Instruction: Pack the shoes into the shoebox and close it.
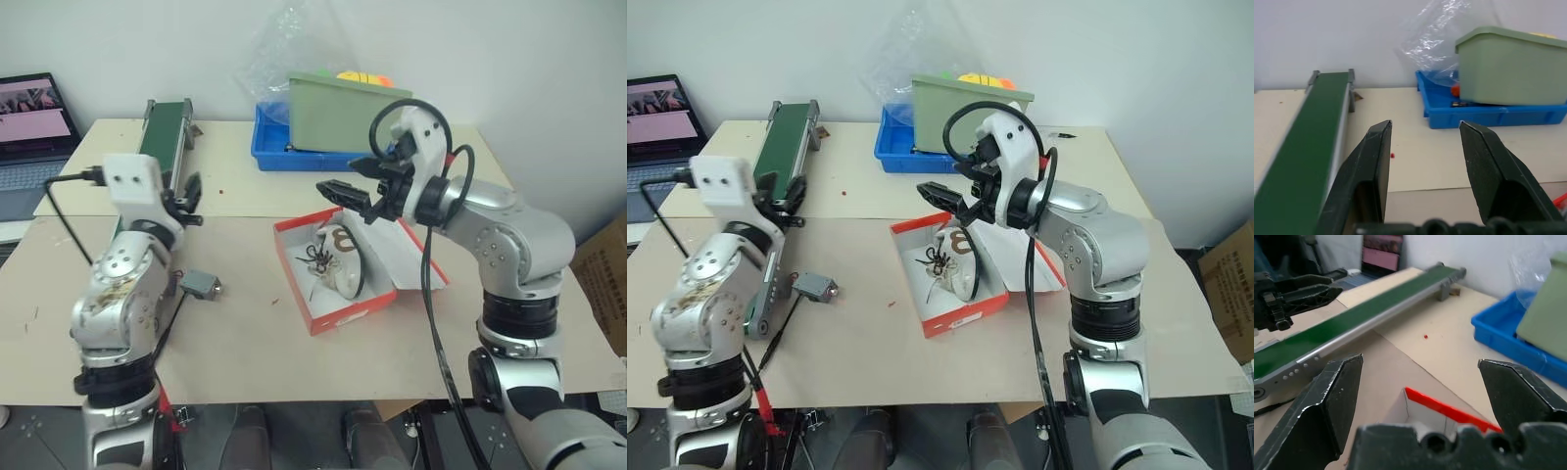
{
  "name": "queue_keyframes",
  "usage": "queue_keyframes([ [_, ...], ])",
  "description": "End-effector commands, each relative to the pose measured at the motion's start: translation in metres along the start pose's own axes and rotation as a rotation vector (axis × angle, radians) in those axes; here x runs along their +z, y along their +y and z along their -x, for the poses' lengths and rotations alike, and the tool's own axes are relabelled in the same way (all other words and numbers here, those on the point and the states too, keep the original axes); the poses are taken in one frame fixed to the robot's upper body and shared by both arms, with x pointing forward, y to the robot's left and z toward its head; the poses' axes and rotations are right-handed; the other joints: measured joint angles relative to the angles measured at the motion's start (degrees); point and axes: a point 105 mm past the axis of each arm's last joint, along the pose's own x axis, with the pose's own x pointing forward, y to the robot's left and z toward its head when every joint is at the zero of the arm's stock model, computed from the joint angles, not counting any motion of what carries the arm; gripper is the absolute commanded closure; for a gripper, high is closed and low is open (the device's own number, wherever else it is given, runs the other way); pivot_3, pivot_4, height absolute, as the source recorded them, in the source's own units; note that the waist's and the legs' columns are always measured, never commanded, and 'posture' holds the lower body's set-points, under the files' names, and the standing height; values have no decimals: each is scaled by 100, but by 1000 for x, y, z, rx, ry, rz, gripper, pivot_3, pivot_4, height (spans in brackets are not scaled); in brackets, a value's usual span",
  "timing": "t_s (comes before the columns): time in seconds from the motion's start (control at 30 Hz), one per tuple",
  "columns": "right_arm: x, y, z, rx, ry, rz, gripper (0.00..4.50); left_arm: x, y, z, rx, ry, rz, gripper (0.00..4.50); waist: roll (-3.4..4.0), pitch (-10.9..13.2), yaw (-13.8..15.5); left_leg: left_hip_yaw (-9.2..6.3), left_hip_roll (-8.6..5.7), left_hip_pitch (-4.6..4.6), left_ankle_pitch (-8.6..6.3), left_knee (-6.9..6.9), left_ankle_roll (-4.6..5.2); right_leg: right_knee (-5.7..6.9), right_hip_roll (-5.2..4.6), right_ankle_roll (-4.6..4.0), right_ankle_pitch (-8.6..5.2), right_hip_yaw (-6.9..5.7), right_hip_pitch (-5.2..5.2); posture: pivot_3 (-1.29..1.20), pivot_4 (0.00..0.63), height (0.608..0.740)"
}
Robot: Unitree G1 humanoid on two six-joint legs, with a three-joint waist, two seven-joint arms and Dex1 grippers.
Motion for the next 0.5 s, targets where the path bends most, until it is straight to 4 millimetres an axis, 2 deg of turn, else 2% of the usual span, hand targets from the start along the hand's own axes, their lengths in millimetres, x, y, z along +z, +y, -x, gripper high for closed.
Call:
queue_keyframes([
  [0.03, 8, 2, -3, 94, -82, 61, 40, 26, 45, 24, 170, -105, -76, 2167, -1, 0, -4, -1, 1, 0, 0, 0, 0, -1, 1, 0, 0, -2, 0, 0, 150, 740],
  [0.17, 1, 3, -13, 154, -78, 85, 40, 16, 70, 47, 250, -82, -69, 2167, -1, 0, 4, -1, 1, 1, 0, 1, 0, 2, 0, -1, 0, -3, 0, 0, 150, 740],
  [0.2, 2, 4, -16, 168, -84, 87, 0, 10, 75, 54, 266, -66, -56, 1665, -1, 0, 1, -1, 1, 1, 0, 1, -1, -1, 0, -1, 0, -3, 1, 0, 150, 740],
  [0.37, 1, 13, -27, 237, -99, 70, 0, -11, 91, 81, 328, -10, -44, 30, -1, 0, 12, -1, 3, 1, -1, -1, -1, 2, 1, -3, 0, -4, -1, 0, 150, 740],
  [0.5, -9, 18, -30, 272, -79, 74, 0, -20, 97, 89, 337, -12, 3, 30, -3, 0, 48, -1, 3, 1, -1, 1, -2, -1, -1, -4, 1, -5, 1, 0, 150, 740],
])
